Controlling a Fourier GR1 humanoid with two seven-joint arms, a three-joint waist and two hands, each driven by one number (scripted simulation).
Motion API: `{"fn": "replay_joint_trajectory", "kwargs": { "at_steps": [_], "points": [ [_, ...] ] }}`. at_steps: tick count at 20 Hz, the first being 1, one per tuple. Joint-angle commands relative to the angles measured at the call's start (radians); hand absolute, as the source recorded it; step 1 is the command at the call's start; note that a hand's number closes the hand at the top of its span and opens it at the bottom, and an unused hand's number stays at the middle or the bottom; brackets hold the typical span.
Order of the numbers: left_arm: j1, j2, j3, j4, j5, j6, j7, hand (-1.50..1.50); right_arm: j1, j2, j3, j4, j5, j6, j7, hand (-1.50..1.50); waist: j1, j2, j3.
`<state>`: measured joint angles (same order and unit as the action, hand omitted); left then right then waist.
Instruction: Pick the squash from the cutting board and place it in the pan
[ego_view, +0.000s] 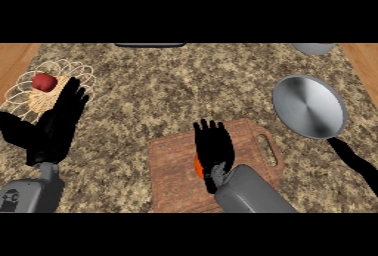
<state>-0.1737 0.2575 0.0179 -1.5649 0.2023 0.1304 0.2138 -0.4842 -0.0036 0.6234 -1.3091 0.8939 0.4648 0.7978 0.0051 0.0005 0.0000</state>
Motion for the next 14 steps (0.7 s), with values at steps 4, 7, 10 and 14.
{"fn": "replay_joint_trajectory", "kwargs": {
  "at_steps": [4, 7, 10, 14],
  "points": [
    [-0.015, -0.025, 0.034, 0.057, -0.022, -0.020, -0.045, 0.00, -0.050, 0.004, 0.050, 0.117, -0.098, -0.067, -0.010, -1.50, 0.002, 0.001, 0.000],
    [-0.039, -0.016, 0.039, 0.066, -0.021, -0.033, -0.022, 0.00, 0.003, 0.003, 0.074, 0.159, 0.013, -0.148, -0.159, 1.50, -0.002, 0.001, 0.000],
    [-0.042, -0.053, 0.024, 0.064, -0.047, -0.013, -0.033, 0.00, -0.070, 0.003, 0.042, 0.232, 0.000, -0.190, -0.204, 1.50, 0.001, 0.001, 0.000],
    [-0.048, -0.096, -0.019, 0.024, -0.097, 0.038, 0.022, 0.00, -0.025, 0.003, 0.035, 0.236, 0.018, -0.224, -0.241, 1.50, -0.003, 0.000, 0.000]
  ]
}}
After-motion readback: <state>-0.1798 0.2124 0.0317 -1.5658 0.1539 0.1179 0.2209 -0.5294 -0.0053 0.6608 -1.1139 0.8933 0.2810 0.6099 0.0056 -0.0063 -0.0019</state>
